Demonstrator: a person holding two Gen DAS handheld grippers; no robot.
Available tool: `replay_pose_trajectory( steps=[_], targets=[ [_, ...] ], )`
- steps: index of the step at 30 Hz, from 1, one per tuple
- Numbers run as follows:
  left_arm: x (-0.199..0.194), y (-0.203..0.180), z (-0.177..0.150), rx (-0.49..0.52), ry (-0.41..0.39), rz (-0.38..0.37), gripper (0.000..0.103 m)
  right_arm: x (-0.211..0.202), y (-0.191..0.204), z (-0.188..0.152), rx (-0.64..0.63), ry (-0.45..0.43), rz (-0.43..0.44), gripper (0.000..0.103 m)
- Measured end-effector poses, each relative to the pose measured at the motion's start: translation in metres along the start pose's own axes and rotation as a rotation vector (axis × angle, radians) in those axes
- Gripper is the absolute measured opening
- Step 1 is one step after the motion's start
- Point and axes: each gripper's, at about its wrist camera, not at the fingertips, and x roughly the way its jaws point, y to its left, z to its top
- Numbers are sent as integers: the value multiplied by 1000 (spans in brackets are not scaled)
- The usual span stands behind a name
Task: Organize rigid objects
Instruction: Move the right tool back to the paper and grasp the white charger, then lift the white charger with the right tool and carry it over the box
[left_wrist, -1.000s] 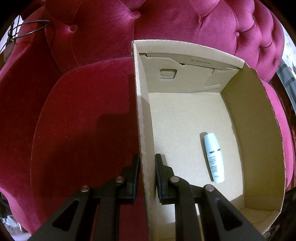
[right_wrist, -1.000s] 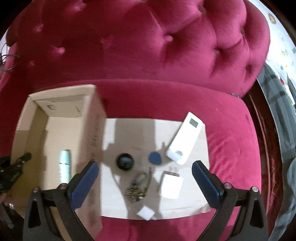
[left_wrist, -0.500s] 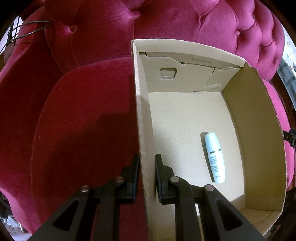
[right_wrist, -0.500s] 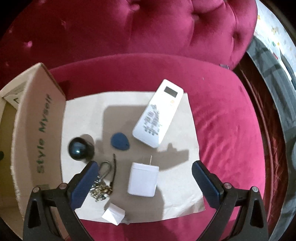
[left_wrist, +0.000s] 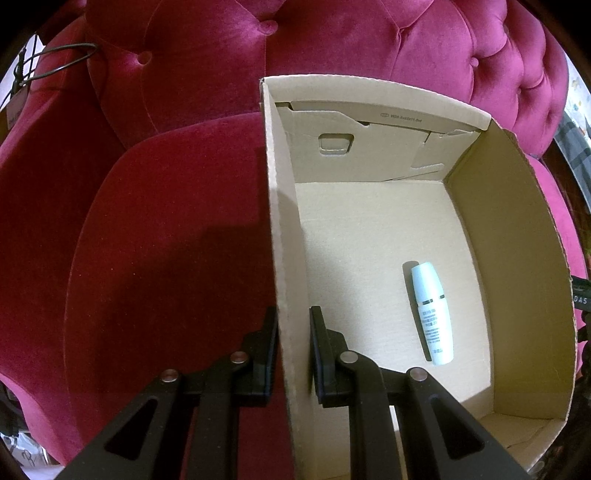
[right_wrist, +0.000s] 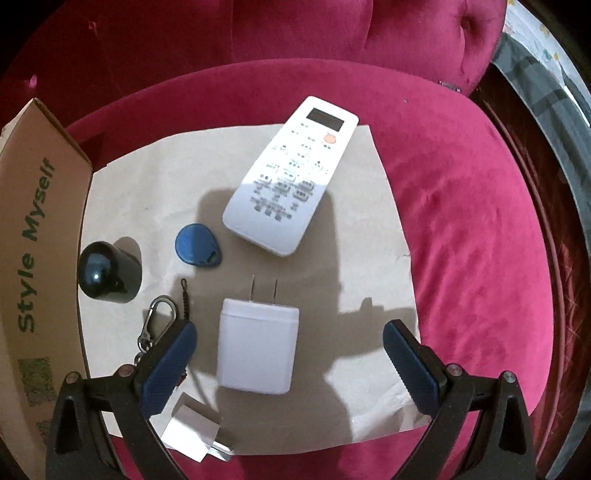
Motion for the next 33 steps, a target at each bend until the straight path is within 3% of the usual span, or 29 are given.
replay_pose_trajectory(
  steps=[7, 10, 12, 13, 20, 33],
  targets=[
    [1, 0, 0, -1, 1, 0, 17, 5, -2, -3, 16, 9, 27, 98],
    [1, 1, 0, -1, 0, 1, 17, 8, -1, -4, 15, 20, 45, 79],
    [1, 1, 0, -3, 1, 1, 17, 12, 1, -6, 18, 40, 67, 51],
    [1, 1, 0, -3, 1, 1, 17, 12, 2, -6, 15, 42, 78, 46],
    [1, 0, 0, -2, 1, 4, 17, 11, 5, -7, 21, 51, 64, 46],
    [4, 1, 1, -12, 19, 3, 17, -31, 16, -5, 26, 4, 76, 46]
  ],
)
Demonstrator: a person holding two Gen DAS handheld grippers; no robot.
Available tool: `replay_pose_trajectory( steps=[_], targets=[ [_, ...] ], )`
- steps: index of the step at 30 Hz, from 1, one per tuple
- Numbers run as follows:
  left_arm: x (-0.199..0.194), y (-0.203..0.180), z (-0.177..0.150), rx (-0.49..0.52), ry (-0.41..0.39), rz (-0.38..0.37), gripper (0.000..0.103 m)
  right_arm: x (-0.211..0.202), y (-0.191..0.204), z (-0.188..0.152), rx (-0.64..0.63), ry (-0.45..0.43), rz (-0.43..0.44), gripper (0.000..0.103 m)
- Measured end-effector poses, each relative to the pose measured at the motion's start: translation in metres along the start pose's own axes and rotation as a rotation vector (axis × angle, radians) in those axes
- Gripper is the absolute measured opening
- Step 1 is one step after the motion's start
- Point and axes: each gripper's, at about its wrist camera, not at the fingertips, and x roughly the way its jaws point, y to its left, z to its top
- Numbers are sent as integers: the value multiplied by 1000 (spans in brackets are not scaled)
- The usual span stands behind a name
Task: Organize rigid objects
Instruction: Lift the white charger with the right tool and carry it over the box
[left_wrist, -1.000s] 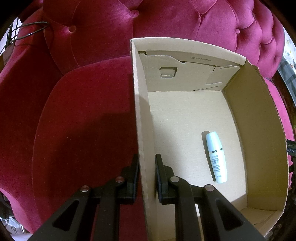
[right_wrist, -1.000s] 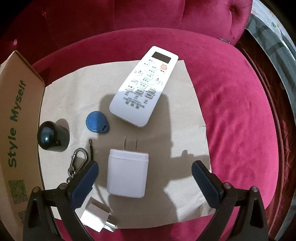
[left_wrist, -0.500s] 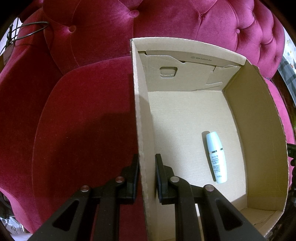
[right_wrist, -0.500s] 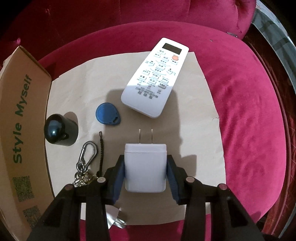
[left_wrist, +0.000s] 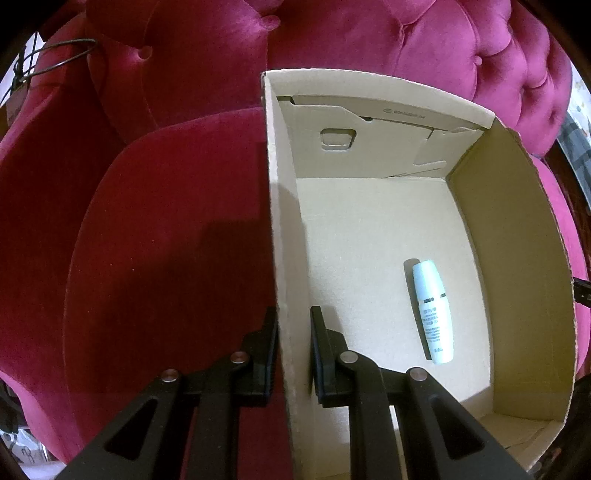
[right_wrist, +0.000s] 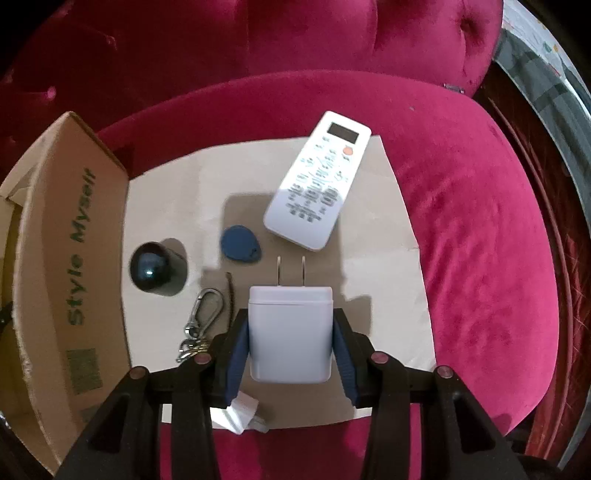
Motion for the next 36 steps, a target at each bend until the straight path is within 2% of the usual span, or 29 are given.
replay_pose_trajectory(
  steps=[6, 15, 22, 36],
  targets=[
    [4, 1, 1, 1, 11, -3, 17, -27, 7, 0, -25, -32, 12, 46],
    [4, 0, -1, 5, 1, -1, 17, -71, 45, 12, -97, -75, 30, 46],
    [3, 2, -2, 5, -4, -3, 17, -85, 71, 14, -144, -92, 57, 46],
    [3, 6, -2, -4, -6, -14, 16, -105, 155, 5, -292, -110, 150, 46]
  ],
)
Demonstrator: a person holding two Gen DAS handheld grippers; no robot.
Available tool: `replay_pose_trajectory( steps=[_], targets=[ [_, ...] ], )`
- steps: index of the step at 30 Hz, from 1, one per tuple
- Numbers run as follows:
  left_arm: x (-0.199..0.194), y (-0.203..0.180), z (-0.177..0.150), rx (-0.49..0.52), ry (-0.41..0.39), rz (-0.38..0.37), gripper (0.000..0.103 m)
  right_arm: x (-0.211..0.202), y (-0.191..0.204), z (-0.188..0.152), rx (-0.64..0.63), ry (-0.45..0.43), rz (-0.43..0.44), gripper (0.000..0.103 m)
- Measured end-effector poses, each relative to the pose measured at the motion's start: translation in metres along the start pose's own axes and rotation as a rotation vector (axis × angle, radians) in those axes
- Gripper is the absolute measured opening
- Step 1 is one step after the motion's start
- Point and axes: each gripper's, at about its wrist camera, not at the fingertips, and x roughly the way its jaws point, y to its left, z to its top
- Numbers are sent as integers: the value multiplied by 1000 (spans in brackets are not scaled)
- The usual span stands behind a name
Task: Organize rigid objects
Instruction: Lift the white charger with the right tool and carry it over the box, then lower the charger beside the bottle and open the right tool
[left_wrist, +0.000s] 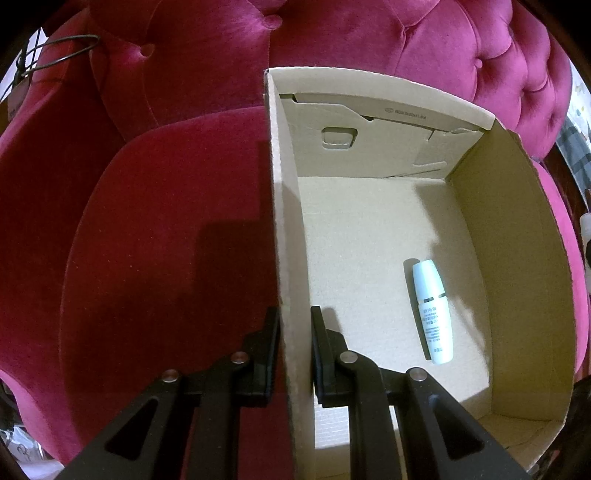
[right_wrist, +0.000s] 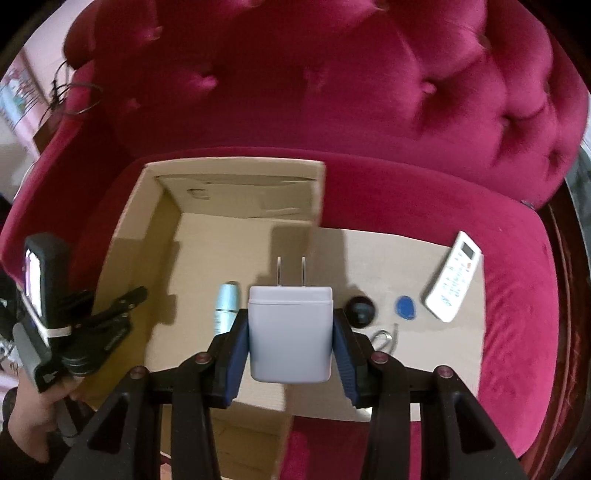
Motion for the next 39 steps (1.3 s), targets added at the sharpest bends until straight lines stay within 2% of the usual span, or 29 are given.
replay_pose_trajectory(
  steps=[11, 39],
  targets=[
    [-1, 1, 0, 3, 0, 1, 16, 30, 49, -5, -56, 37, 39, 46],
    [-2, -4, 1, 10, 2, 10, 17, 121, 63, -6, -14, 162, 29, 46]
  ],
)
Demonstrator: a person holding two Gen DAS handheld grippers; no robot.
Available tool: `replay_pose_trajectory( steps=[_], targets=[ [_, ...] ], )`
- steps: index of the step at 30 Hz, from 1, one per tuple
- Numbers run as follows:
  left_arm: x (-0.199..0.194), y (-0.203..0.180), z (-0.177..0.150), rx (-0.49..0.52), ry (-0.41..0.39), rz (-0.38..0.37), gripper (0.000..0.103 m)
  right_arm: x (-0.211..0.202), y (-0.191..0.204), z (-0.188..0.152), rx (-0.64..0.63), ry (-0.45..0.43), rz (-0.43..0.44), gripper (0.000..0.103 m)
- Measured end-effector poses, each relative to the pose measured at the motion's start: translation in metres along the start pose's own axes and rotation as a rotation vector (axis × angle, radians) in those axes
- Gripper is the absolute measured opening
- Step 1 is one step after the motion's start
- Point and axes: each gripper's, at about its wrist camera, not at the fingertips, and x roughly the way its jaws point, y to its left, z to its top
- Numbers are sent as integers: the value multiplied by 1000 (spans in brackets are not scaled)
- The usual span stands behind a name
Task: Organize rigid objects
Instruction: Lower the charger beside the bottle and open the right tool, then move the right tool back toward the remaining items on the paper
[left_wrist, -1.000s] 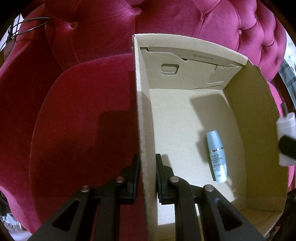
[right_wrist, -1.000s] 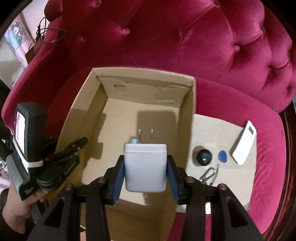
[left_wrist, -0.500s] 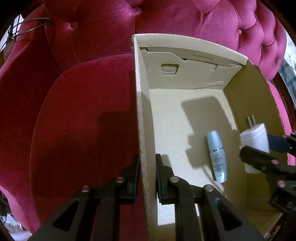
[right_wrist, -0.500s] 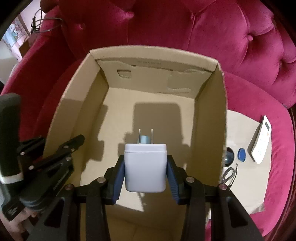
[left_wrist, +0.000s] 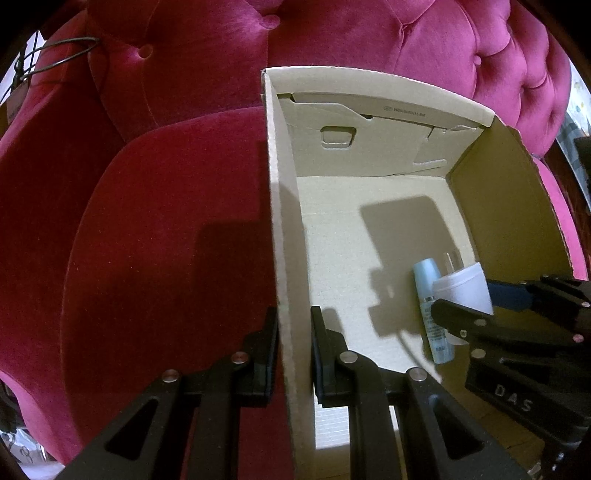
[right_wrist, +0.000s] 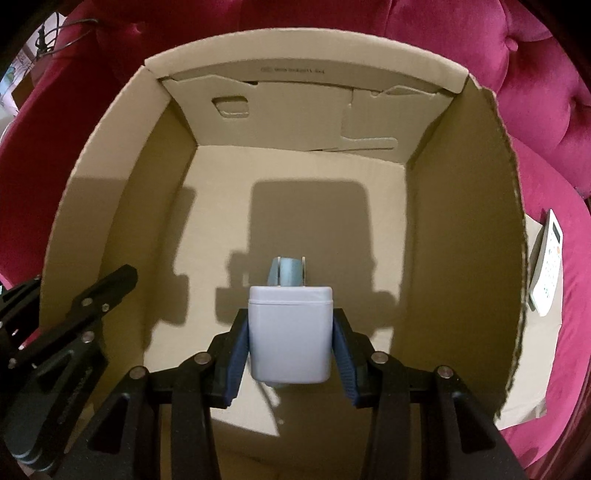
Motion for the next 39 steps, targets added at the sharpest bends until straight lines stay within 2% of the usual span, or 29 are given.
replay_pose_trajectory(
  steps=[18, 31, 34, 37, 39],
  targets=[
    [2, 0, -2, -2, -1, 1, 17, -21, 0, -5, 1, -66, -2, 54],
    [1, 1, -3, -3, -1, 3, 17, -50, -3, -8, -2, -119, -25, 55],
    [1, 1, -3, -2, -1, 3, 17, -52, 0, -7, -12, -141, -56, 58],
    [1, 0, -3, -1, -2, 5, 17, -56, -2, -6, -12, -154, -51, 62],
    [1, 1, -3, -3, -1, 3, 17, -60, -5, -7, -10, -165, -50, 69]
  ],
)
